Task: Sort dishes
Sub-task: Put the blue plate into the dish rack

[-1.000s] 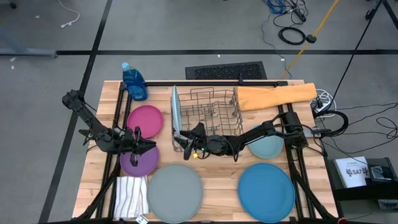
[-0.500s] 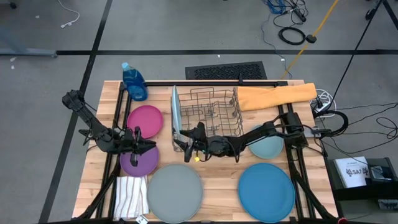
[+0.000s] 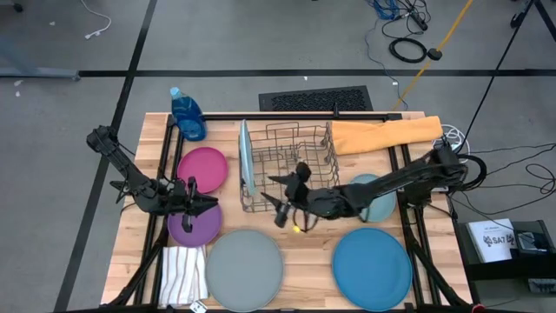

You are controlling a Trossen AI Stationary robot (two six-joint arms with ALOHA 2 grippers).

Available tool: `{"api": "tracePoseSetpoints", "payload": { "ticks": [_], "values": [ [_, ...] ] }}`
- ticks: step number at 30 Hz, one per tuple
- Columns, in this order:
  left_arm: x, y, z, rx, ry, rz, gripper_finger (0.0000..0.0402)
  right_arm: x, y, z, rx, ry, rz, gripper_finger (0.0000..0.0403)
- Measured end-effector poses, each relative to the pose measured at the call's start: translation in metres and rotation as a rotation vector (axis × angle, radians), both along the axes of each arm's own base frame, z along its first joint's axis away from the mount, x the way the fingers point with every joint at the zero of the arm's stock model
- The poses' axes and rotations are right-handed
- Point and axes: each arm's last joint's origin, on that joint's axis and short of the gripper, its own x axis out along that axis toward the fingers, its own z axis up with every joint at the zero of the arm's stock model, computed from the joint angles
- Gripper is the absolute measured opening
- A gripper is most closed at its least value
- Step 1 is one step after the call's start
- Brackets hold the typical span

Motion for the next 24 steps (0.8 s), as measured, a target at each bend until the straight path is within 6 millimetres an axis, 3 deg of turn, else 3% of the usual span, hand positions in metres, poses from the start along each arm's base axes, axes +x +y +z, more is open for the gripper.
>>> {"api": "tracePoseSetpoints", "payload": {
  "ticks": [5,10,18,24],
  "values": [
    [0.0,0.0,0.0,0.004,0.002,0.0,0.0055,-0.027,0.027,0.014,-0.053,0.121,0.258,0.0227],
    [0.0,0.0,-0.001,0.004,0.004,0.0,0.0055,-0.038,0.054,-0.002,0.046,0.258,0.47,0.0216],
    [0.0,0.0,0.0,0.001,0.003,0.0,0.0055,-0.071,0.08,-0.041,0.226,0.667,0.495,0.0212],
    [0.0,0.0,0.0,0.002,0.004,0.0,0.0055,-0.104,0.088,-0.058,0.21,0.98,0.479,0.0212]
  ]
}}
